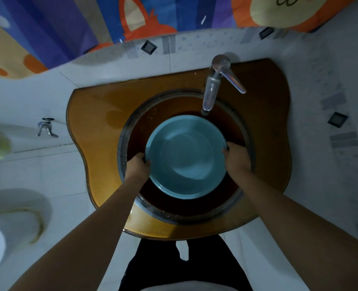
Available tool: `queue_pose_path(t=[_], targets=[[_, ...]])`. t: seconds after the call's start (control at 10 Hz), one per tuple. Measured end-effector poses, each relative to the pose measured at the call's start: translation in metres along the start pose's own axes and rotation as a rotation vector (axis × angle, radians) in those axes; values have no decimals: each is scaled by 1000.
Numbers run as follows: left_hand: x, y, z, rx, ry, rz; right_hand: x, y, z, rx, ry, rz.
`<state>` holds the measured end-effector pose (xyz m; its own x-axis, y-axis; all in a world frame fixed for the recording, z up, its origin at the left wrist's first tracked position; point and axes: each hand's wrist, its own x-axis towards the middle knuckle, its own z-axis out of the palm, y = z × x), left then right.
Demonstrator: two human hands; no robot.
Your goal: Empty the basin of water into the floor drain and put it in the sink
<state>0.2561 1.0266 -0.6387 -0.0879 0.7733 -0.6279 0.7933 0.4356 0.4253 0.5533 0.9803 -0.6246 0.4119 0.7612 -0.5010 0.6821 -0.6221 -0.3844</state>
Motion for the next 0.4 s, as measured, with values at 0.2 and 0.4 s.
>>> queue_pose_path(t=[0.2,0.4], targets=[[1,5,-6,15,-78,-46,-2,-4,-7,24,-64,40],[-8,20,-27,110,-53,17,-8,-13,-21,-34,-90,30]])
